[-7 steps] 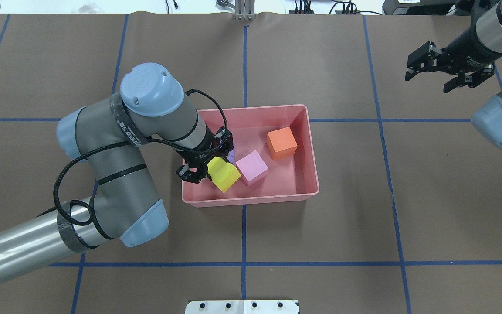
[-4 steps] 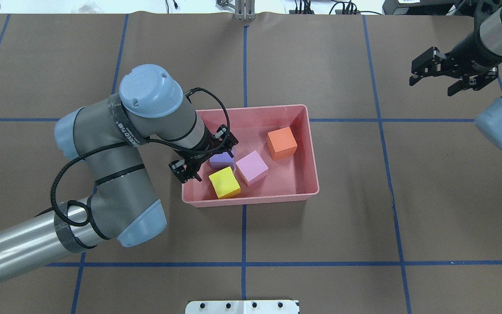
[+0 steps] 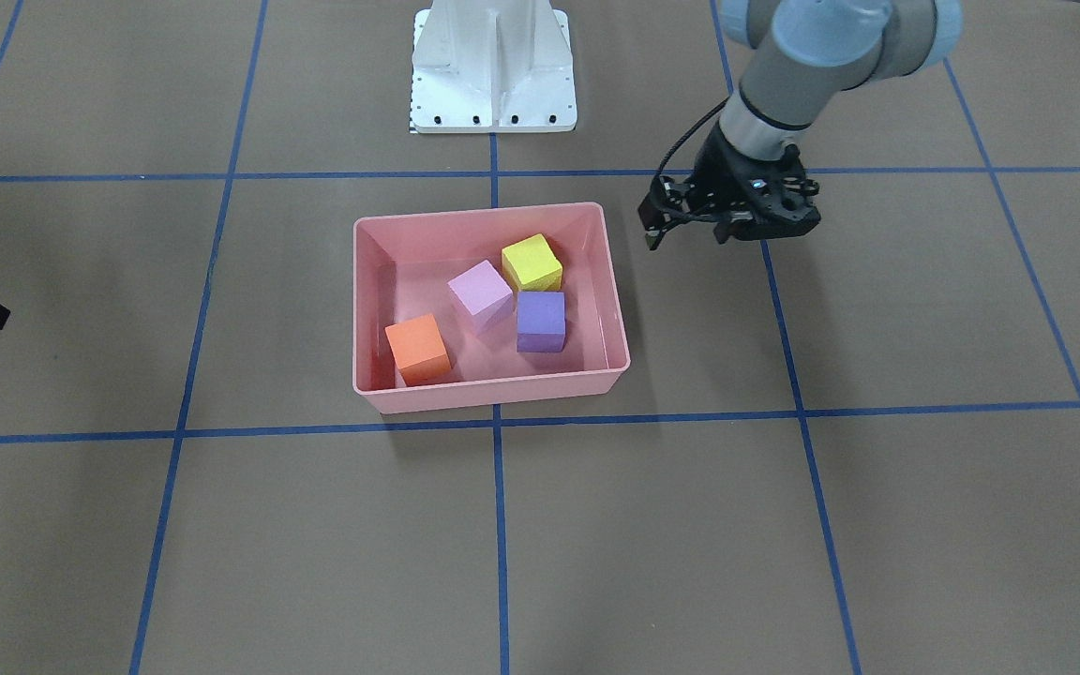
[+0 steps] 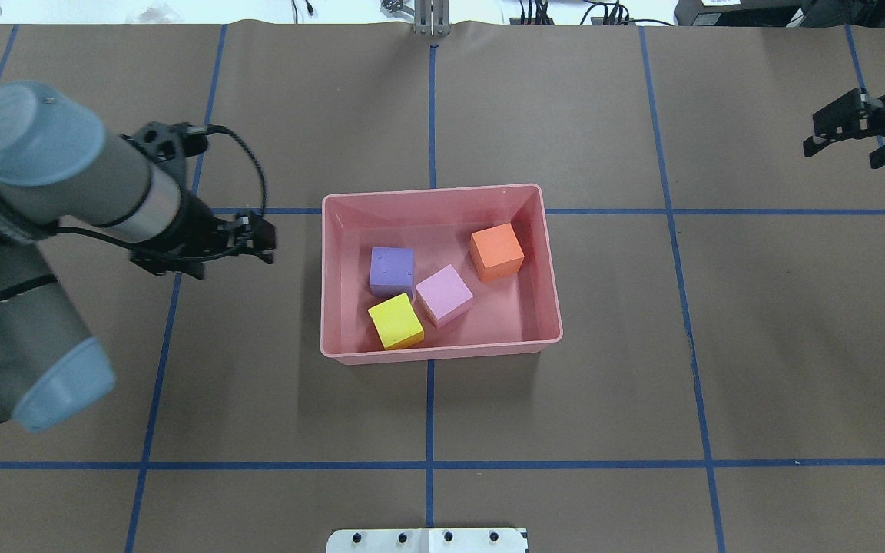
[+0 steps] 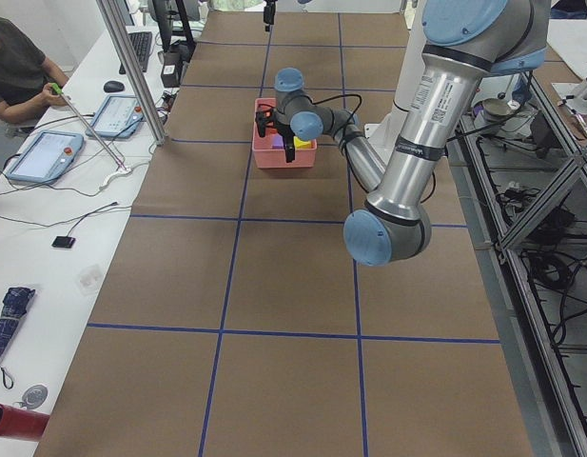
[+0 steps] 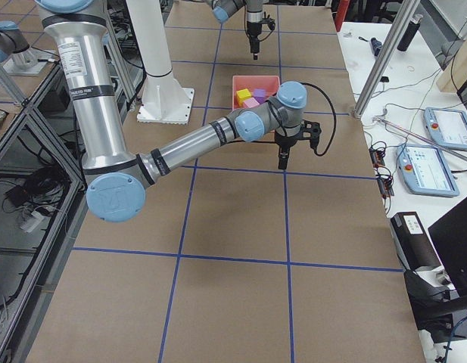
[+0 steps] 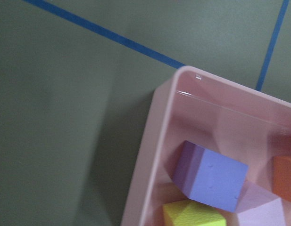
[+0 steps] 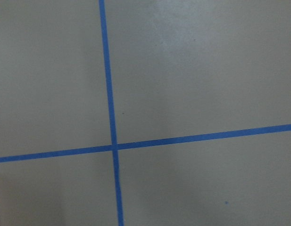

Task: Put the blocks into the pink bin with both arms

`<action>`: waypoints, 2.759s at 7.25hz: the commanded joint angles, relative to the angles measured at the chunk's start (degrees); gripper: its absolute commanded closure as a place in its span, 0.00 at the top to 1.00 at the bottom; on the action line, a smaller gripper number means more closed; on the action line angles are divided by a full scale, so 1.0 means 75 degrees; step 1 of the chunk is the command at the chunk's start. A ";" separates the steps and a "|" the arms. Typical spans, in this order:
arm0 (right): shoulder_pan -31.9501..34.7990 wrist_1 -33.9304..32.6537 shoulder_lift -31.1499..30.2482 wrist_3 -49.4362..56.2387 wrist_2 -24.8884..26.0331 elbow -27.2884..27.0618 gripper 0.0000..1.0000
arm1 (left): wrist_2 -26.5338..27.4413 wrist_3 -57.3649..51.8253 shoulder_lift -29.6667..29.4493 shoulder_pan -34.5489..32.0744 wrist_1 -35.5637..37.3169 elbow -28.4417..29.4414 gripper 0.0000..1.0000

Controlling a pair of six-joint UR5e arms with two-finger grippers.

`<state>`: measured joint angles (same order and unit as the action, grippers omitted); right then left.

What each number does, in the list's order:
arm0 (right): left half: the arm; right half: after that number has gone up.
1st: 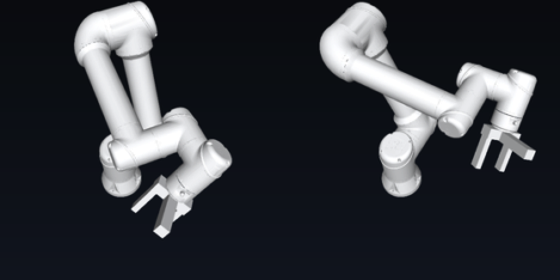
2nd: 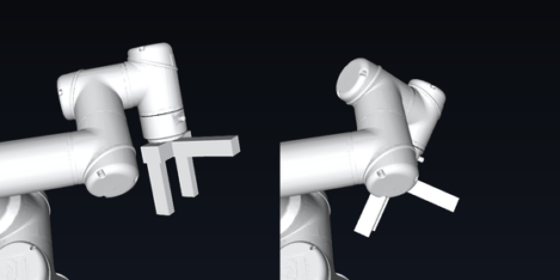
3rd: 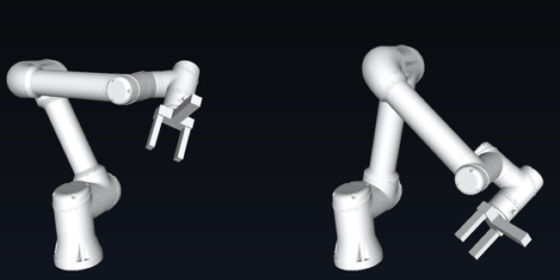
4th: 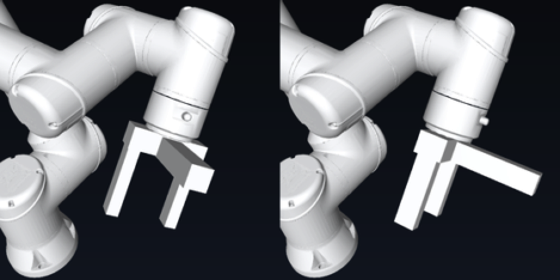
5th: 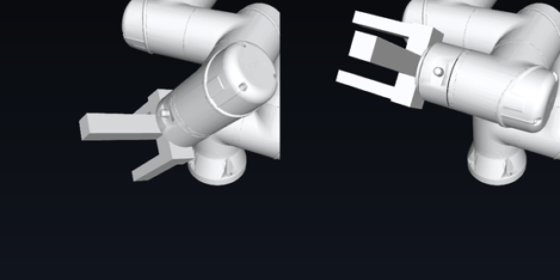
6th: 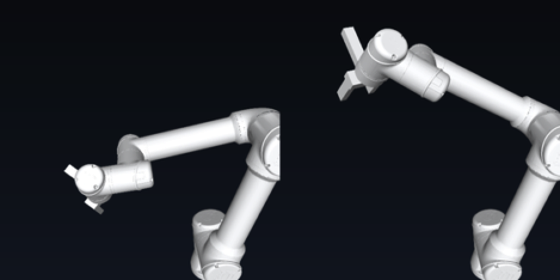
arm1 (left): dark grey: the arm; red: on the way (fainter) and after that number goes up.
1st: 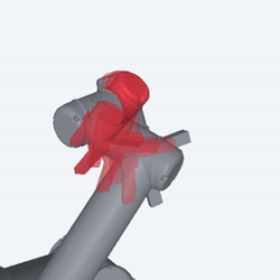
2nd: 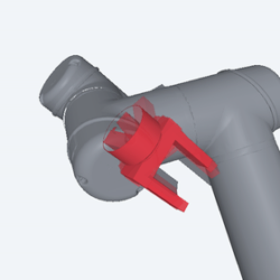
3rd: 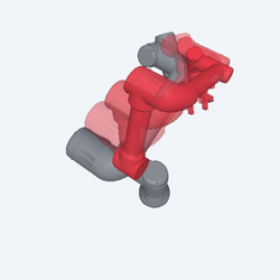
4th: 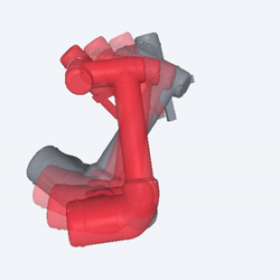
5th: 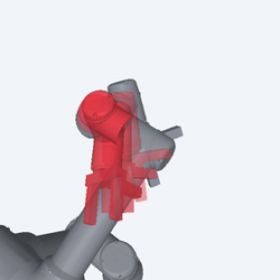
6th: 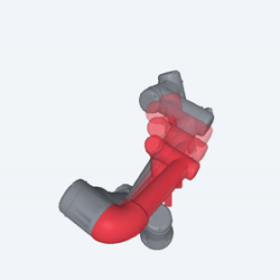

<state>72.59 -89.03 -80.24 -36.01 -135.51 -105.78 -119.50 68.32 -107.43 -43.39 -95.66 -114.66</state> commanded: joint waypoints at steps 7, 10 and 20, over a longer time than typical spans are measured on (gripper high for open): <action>0.1690 -0.0035 -0.1829 0.3698 -0.0401 0.0755 0.99 | -0.1762 -0.8561 0.1786 -0.5184 0.0028 0.2936 1.00; 0.1594 0.0011 -0.1689 0.3723 -0.0307 0.0851 0.99 | -0.1845 -0.8477 0.1773 -0.5184 -0.0042 0.3053 1.00; 0.1582 0.0058 -0.1629 0.3582 -0.0202 0.1319 1.00 | -0.2173 -0.8477 0.1879 -0.5196 -0.0159 0.2914 1.00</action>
<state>84.49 -88.59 -92.54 -9.09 -137.12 -95.93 -135.86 4.76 -93.37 -82.32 -96.74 -92.69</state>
